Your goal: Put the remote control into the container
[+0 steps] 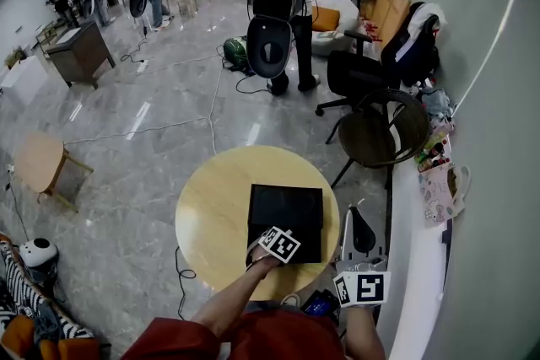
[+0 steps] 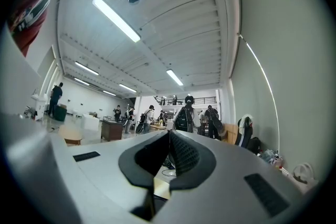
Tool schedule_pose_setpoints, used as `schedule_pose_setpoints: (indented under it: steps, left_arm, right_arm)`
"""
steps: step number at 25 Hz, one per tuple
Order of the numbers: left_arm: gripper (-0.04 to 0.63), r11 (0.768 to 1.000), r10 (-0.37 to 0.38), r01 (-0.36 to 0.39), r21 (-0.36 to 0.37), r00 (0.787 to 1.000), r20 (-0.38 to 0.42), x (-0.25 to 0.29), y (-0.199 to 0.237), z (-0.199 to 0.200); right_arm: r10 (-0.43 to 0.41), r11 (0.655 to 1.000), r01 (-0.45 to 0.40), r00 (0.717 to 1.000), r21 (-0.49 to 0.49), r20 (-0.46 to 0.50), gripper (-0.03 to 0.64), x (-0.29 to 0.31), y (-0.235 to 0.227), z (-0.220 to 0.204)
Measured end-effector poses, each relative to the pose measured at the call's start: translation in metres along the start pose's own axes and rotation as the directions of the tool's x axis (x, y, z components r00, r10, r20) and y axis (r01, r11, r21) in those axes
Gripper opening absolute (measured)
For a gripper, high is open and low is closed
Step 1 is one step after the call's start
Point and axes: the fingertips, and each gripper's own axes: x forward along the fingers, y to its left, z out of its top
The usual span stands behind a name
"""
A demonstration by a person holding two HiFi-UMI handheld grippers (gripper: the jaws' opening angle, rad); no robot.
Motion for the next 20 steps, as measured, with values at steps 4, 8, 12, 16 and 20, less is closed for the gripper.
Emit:
schedule_pose_setpoints:
  steps: [4,8,12,16,20]
  left_arm:
    - [0.11,1.0,0.004,-0.004,0.009,1.0,-0.001,0.002,-0.002,-0.001]
    - [0.11,1.0,0.005,-0.005,0.009,1.0,-0.002,0.002,-0.002,-0.002]
    - [0.112,1.0,-0.004,0.004,0.018,1.0,0.011,0.001,-0.006,-0.002]
    - [0.136,1.0,-0.009,0.009,0.014,1.0,-0.013,0.008,-0.009,-0.013]
    - [0.167,1.0,-0.001,0.001,0.024,1.0,0.001,0.009,-0.011,-0.018]
  right_arm:
    - [0.002,1.0,-0.002,1.0,-0.002,0.0,0.023,-0.003,0.0,-0.001]
    - [0.0,1.0,0.0,1.0,-0.004,0.003,0.023,-0.003,0.001,0.0]
    - [0.002,1.0,-0.002,1.0,-0.008,-0.001,0.023,-0.005,-0.001,0.001]
    - [-0.005,1.0,0.005,1.0,-0.01,-0.003,0.023,-0.007,-0.004,0.002]
    - [-0.008,1.0,0.008,1.0,-0.011,-0.002,0.023,-0.008,-0.003,0.003]
